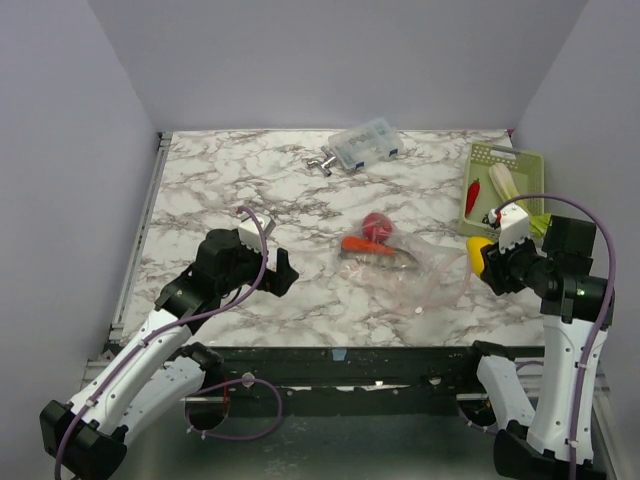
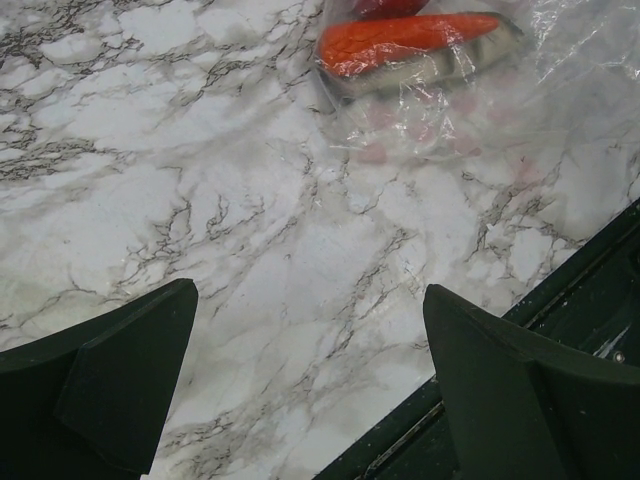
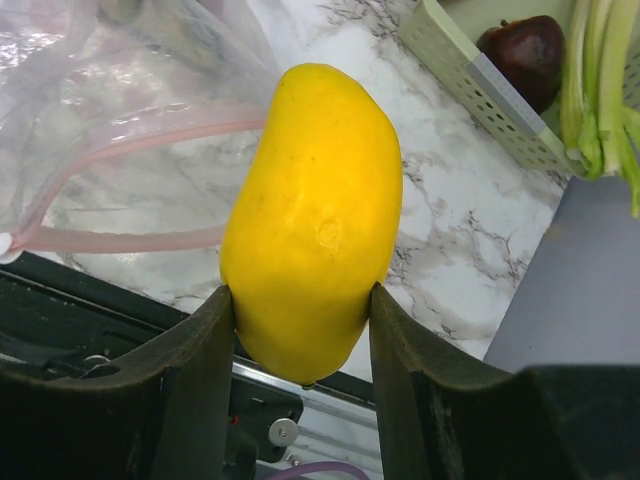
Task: Open the zip-top bag and remove the fake food
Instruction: Place the fake fruit in the bin.
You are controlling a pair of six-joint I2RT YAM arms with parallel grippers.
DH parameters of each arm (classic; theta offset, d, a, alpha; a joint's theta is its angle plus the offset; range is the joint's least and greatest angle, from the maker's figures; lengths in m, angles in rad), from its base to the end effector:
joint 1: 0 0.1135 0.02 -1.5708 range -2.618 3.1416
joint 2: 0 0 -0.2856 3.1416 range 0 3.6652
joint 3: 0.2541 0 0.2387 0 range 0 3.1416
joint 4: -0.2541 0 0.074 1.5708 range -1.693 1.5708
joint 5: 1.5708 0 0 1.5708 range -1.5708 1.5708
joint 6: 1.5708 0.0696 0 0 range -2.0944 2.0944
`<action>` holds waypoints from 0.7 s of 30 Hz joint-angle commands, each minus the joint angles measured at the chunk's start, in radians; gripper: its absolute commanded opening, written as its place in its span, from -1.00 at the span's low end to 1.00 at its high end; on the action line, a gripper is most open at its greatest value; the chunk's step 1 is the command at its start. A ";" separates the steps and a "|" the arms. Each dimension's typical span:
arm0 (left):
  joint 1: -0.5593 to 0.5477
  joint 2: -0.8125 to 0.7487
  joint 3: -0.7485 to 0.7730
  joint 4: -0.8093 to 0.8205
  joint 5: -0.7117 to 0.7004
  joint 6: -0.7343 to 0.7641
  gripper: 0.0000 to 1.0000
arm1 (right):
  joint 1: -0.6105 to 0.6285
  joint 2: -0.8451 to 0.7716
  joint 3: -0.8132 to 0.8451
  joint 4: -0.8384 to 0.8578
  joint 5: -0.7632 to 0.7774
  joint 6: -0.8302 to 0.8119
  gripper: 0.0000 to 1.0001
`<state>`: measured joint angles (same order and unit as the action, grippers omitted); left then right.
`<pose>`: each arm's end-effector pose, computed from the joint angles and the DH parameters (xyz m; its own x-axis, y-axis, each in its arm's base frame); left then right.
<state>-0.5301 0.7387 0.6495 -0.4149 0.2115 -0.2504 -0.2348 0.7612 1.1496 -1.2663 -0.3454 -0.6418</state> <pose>0.1381 -0.0979 0.2764 -0.5655 0.0506 -0.8232 0.5293 0.7877 -0.3152 0.0963 0.0012 0.3462 -0.6045 -0.4346 -0.6676 -0.4411 0.8805 -0.1737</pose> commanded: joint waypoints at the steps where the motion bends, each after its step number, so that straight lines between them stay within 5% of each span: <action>1: 0.005 0.001 0.015 -0.015 -0.026 0.013 0.97 | -0.011 0.000 -0.023 0.128 0.114 0.073 -0.55; 9: 0.005 -0.030 0.015 -0.016 -0.033 0.013 0.97 | -0.011 0.084 -0.139 0.486 0.157 0.116 -0.52; 21: 0.005 -0.074 0.017 -0.025 -0.057 0.017 0.97 | -0.018 0.533 -0.088 0.985 0.186 0.294 -0.49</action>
<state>-0.5301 0.6804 0.6495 -0.4294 0.1841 -0.2497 -0.2401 1.1801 0.9958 -0.4889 -0.1764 -0.4366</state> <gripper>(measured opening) 0.985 0.495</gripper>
